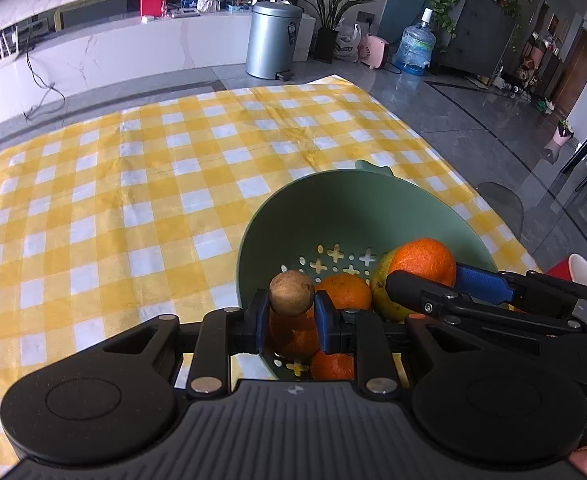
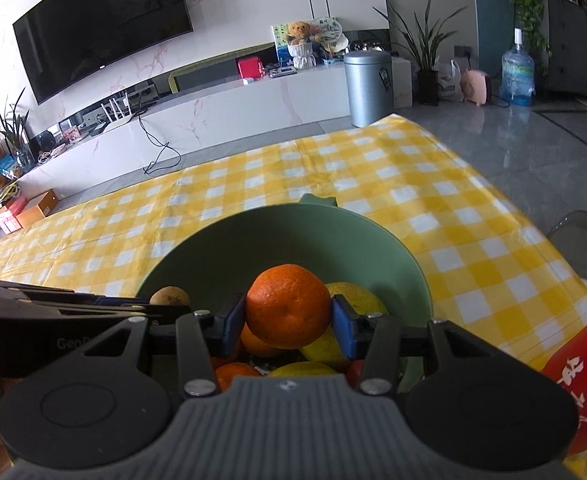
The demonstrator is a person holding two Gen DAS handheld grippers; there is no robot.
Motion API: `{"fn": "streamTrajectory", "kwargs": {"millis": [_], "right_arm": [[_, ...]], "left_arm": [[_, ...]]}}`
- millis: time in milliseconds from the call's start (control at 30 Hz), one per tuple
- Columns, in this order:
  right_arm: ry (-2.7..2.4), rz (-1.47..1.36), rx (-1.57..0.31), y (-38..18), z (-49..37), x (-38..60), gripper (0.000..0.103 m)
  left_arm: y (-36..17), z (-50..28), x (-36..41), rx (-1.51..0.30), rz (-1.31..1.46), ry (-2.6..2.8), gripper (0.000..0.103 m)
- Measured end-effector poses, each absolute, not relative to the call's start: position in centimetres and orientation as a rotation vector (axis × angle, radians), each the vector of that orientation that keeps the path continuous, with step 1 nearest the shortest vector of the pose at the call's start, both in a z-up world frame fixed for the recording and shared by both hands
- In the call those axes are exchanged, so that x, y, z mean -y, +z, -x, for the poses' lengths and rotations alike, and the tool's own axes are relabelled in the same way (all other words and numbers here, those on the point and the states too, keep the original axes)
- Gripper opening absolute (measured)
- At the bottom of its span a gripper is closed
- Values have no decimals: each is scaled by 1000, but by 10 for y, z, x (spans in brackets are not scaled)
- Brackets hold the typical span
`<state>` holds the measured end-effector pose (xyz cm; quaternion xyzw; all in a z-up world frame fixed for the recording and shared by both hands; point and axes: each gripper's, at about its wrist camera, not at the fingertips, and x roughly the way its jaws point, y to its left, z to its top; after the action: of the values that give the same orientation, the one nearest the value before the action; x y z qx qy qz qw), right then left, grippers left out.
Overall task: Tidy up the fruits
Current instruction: 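Carry the kiwi and tangerine into the colander and open both tools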
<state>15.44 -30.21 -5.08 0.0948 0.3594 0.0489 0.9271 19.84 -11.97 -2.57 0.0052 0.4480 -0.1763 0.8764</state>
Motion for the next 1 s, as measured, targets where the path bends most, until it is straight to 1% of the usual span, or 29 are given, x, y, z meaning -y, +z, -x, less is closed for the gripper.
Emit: {"fn": "streamTrajectory", "kwargs": {"millis": [467,833,867,967,1000], "right_arm": [[101,-213,-748,-54,-157,302,46],[88,-229,-749,-54,-155,305,46],[84,-227,-746,-54,-155,305,47],[72,-234,-729,-52,-152,307,57],[74,-239,-725,-52,-152,308,58]], "left_arm": [[-26,-199,120,-935,-10,-366,27],[-21,-189,116,-918,7,-364,34],[-19,-188,114,-913,11,-365,35],[-13,-183,110,-896,34,-368,41],[-11,-181,108,-890,43,-376,46]]}}
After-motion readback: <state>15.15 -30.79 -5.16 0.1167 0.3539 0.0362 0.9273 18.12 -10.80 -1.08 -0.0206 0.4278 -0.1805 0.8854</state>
